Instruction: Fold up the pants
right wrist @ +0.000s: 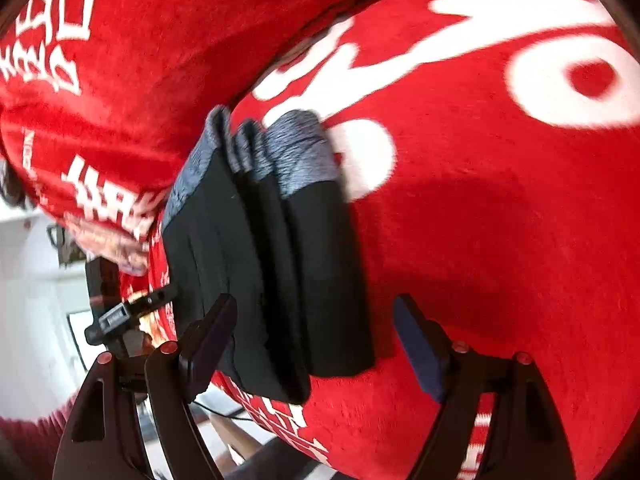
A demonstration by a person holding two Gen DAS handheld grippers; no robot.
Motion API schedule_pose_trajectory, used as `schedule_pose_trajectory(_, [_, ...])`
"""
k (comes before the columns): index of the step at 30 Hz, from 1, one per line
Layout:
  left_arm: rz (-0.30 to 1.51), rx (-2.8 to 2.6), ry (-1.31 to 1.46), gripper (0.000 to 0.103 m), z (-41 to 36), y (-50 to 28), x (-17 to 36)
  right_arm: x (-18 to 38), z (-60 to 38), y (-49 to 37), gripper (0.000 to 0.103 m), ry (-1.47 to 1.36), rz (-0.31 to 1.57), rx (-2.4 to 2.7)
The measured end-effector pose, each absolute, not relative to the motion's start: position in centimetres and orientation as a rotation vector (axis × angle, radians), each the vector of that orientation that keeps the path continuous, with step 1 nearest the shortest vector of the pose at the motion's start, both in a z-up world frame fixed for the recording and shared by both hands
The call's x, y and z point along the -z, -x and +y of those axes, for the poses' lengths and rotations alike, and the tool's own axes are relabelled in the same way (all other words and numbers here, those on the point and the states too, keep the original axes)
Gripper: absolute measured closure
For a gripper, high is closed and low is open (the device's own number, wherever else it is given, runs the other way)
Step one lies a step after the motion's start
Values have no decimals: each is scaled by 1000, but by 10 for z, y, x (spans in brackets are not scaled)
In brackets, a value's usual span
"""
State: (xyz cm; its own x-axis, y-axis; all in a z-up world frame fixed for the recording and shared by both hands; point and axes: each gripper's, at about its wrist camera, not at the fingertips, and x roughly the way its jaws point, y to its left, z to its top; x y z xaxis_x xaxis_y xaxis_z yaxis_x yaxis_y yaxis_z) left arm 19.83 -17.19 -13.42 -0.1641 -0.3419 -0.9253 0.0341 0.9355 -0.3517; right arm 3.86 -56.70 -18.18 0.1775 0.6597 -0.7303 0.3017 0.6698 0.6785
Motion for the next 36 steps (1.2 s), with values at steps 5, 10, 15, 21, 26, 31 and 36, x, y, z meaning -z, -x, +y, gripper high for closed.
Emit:
schedule_pose_trajectory(5, [1720, 422, 264, 0, -187, -201, 155, 196, -550, -58, 20, -814, 1466, -418])
schedule_pose_trajectory(10, [1679, 429, 283, 0, -194, -204, 158, 199, -537, -78, 19, -765, 1446, -475])
schedule_pose_trajectory(15, [1612, 412, 244, 22, -200, -197, 135, 196, -536, -80, 39, -753, 1471, -388])
schedule_pose_trajectory(21, [1566, 430, 223, 44, -204, -191, 98, 173, -543, -69, 61, -799, 1427, -412])
schedule_pose_trajectory(26, [1565, 435, 210, 44, -193, -173, 69, 148, -535, -51, 63, -849, 1412, -451])
schedule_pose_trajectory(31, [1607, 370, 163, 38, -186, -146, 79, 145, -523, -17, 63, -932, 1428, -459])
schedule_pose_trajectory(36, [1613, 161, 111, 27, -165, -136, 89, 172, -505, -4, 42, -739, 1585, -251])
